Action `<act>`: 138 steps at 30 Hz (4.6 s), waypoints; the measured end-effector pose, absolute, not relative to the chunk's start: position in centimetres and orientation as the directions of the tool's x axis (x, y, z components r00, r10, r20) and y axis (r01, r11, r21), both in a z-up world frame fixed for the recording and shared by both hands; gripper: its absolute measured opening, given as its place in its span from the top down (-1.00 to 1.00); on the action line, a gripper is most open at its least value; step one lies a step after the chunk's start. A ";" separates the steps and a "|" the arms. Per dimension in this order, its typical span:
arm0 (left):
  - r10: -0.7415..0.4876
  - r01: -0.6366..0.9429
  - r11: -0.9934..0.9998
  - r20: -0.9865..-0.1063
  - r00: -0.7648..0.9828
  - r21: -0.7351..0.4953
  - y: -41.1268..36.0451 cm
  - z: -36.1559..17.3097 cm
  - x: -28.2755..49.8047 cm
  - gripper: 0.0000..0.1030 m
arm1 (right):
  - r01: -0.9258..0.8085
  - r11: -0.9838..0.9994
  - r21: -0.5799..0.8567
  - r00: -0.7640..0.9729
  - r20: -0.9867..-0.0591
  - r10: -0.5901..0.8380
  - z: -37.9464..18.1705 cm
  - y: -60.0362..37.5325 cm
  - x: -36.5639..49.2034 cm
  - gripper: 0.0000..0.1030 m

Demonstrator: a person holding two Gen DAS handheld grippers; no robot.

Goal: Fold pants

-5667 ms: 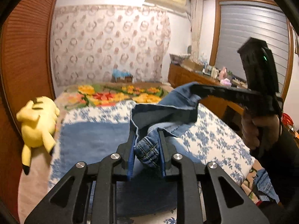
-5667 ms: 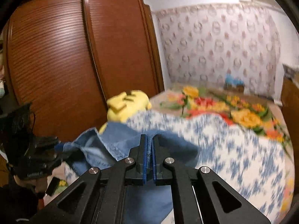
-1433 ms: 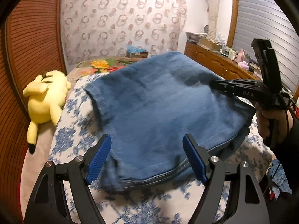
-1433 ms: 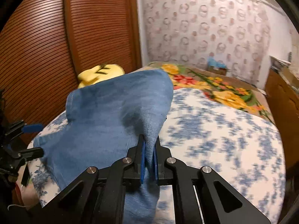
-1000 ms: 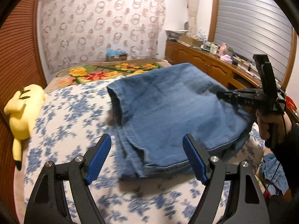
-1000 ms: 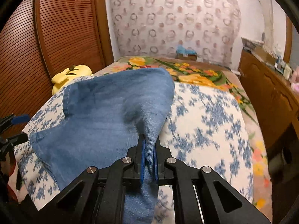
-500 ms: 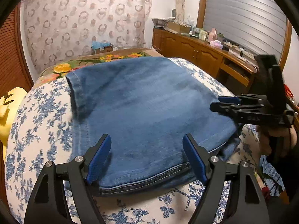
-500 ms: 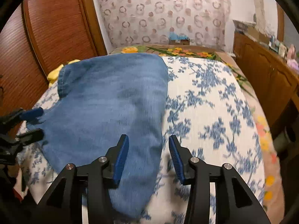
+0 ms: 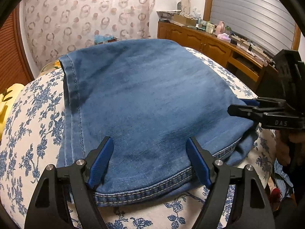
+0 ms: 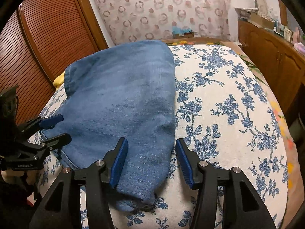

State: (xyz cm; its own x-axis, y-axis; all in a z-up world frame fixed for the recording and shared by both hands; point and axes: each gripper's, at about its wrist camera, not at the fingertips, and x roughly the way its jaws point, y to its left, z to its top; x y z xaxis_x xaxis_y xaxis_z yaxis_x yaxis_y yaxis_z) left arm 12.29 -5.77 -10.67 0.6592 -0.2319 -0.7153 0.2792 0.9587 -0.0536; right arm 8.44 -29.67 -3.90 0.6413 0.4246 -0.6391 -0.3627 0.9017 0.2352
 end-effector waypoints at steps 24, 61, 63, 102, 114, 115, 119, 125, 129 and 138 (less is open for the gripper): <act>-0.246 0.271 0.959 -0.703 0.667 -0.078 -5.0 -10.6 11.6 -0.55 | -0.435 0.868 0.238 0.699 -0.519 0.493 -0.7 -27.5 6.2 0.69; -0.033 -0.050 0.991 -0.592 0.805 -0.123 12.4 -5.4 5.1 -0.55 | -0.804 0.574 0.159 0.392 -0.585 0.710 -2.1 -9.0 9.3 0.75; -0.027 -0.057 0.991 -0.591 0.806 -0.123 12.7 -5.4 5.1 -0.55 | -0.801 0.575 0.167 0.380 -0.600 0.704 -2.6 -8.6 9.8 0.74; -0.255 0.180 0.966 -0.610 0.750 -0.183 3.3 -4.5 10.0 -0.55 | -0.564 0.804 0.185 0.611 -0.562 0.558 -1.2 -18.1 12.5 0.20; -0.331 0.246 0.944 -0.603 0.726 -0.221 2.2 -5.0 8.5 0.73 | -0.583 0.800 0.140 0.632 -0.541 0.555 -0.1 -18.6 13.1 0.20; -0.331 0.244 0.943 -0.586 0.740 -0.225 2.4 -4.4 7.5 0.73 | -0.592 0.795 0.135 0.633 -0.533 0.562 0.2 -18.5 13.4 0.19; -0.301 0.213 0.953 -0.575 0.761 -0.216 3.9 -4.1 5.4 0.74 | -0.626 0.771 0.113 0.636 -0.499 0.589 1.1 -17.0 13.9 0.19; -0.222 0.118 0.973 -0.672 0.706 -0.198 6.1 -8.4 6.3 0.74 | -0.637 0.768 0.065 0.628 -0.534 0.567 0.3 -13.3 16.1 0.19; -0.220 0.109 0.973 -0.685 0.695 -0.202 6.5 -9.7 6.5 0.74 | -0.618 0.785 0.049 0.609 -0.602 0.517 -1.6 -11.9 18.6 0.06; -0.213 0.100 0.975 -0.693 0.688 -0.200 6.6 -9.8 6.6 0.64 | -0.606 0.786 0.124 0.562 -0.633 0.533 -4.0 -12.2 20.9 -0.27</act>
